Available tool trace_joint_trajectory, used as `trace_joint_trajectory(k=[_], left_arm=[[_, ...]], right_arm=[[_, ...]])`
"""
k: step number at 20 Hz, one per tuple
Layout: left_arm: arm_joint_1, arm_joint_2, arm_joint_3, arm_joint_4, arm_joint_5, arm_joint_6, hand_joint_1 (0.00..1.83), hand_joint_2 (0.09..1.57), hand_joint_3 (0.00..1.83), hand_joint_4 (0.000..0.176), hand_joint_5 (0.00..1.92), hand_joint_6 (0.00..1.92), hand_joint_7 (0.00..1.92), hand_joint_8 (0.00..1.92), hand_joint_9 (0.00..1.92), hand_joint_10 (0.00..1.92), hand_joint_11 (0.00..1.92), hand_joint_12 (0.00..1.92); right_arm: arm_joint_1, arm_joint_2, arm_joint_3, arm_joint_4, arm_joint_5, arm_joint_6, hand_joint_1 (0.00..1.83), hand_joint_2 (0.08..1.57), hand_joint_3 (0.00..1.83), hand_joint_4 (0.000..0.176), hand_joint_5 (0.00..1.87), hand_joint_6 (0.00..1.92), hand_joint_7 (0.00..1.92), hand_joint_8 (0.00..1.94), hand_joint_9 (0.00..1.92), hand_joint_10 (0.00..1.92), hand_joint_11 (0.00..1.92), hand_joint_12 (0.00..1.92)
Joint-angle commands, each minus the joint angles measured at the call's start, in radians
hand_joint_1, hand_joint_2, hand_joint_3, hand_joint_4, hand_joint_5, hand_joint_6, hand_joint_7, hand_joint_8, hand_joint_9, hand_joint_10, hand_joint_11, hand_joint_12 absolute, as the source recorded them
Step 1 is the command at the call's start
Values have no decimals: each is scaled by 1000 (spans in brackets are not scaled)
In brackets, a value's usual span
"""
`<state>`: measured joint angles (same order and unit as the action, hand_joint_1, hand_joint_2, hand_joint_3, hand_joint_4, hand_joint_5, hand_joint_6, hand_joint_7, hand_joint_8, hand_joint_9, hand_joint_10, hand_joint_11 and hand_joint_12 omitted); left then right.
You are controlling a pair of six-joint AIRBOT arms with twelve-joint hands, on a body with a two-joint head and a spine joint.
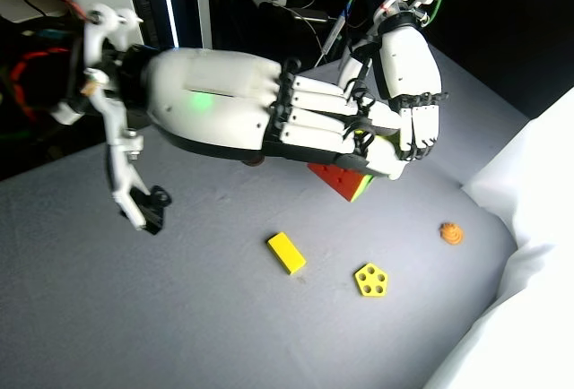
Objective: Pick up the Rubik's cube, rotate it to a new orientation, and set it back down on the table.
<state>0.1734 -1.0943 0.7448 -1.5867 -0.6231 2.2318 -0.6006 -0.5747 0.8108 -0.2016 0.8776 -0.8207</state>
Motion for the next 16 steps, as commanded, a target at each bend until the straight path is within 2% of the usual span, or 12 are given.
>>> trace_joint_trajectory(k=[1, 2, 3, 4, 5, 6, 8, 11, 12, 13, 15, 16], left_arm=[[-22, 8, -6, 63, 7, -10, 905, 1346, 6, 0, 560, 1644, 110, 1917, 196, 1916, 258, 1921], [-25, 9, -6, 63, 14, -10, 906, 1346, 4, 0, 558, 1647, 103, 1920, 196, 1920, 256, 1921], [-28, 9, -8, 63, 16, -10, 1036, 1221, 0, 0, 270, 1766, 105, 1921, 208, 1921, 259, 1921], [-31, 9, -8, 63, 16, -12, 1085, 1172, 0, 0, 222, 1766, 114, 1921, 208, 1921, 247, 1921], [-33, 9, -6, 63, 16, -12, 1006, 1262, 36, 0, 536, 1603, 133, 1921, 219, 1921, 252, 1921], [-34, 9, -5, 63, 16, -13, 978, 1303, 20, 0, 586, 1588, 125, 1921, 217, 1921, 257, 1921], [-37, 11, -3, 64, 16, -13, 953, 1330, 13, 0, 575, 1618, 109, 1921, 216, 1921, 251, 1921], [-39, 13, -3, 72, 17, -13, 944, 1346, 9, 0, 556, 1646, 122, 1921, 215, 1921, 263, 1921], [-39, 13, -2, 72, 17, -13, 1083, 1210, 0, 0, 297, 1722, 109, 1921, 215, 1921, 264, 1921], [-39, 13, -2, 72, 17, -13, 1103, 1186, 0, 0, 195, 1827, 93, 1921, 206, 1921, 256, 1921], [-40, 13, 0, 73, 17, -13, 1111, 1160, 0, 0, 199, 1837, 110, 1921, 211, 1921, 257, 1921], [-41, 13, 2, 73, 17, -13, 991, 1286, 39, 0, 490, 1679, 118, 1921, 217, 1921, 268, 1921]], right_arm=[[12, 6, 0, 1, 107, 30, 206, 1199, 0, 0, 135, 5, 635, 533, 345, 1387, 0, 1760], [12, 12, 0, -27, 90, 61, 263, 1206, 1, 0, 111, 2, 600, 1033, 433, 1645, 155, 1889], [12, 15, 0, -52, 73, 78, 271, 1216, 4, 0, 116, 3, 569, 1324, 510, 1778, 309, 1915], [12, 16, 0, -70, 61, 86, 278, 1212, 1, 0, 168, 19, 610, 1770, 685, 1892, 575, 1920], [10, 20, 0, -97, 53, 101, 284, 1208, 0, 0, 173, 17, 736, 1907, 854, 1915, 755, 1921], [8, 27, 0, -124, 50, 131, 294, 1201, 0, 0, 205, 25, 1031, 1934, 1127, 1920, 993, 1921], [5, 47, -1, -190, 54, 215, 307, 1182, 0, 0, 263, 38, 1313, 1941, 1421, 1921, 1313, 1921], [5, 58, -8, -227, 64, 231, 329, 1169, 0, 0, 276, 32, 1403, 1941, 1524, 1921, 1474, 1921], [5, 58, -8, -246, 63, 231, 315, 1174, 0, 0, 281, 31, 1419, 1941, 1551, 1921, 1513, 1921], [4, 58, -11, -249, 59, 231, 308, 1179, 0, 0, 278, 28, 1408, 1941, 1547, 1921, 1511, 1921], [5, 58, -18, -258, 52, 231, 302, 1177, 0, 0, 279, 26, 1410, 1941, 1546, 1921, 1531, 1921], [6, 57, -21, -265, 46, 231, 272, 1186, 1, 0, 274, 23, 1419, 1941, 1554, 1921, 1531, 1921]])
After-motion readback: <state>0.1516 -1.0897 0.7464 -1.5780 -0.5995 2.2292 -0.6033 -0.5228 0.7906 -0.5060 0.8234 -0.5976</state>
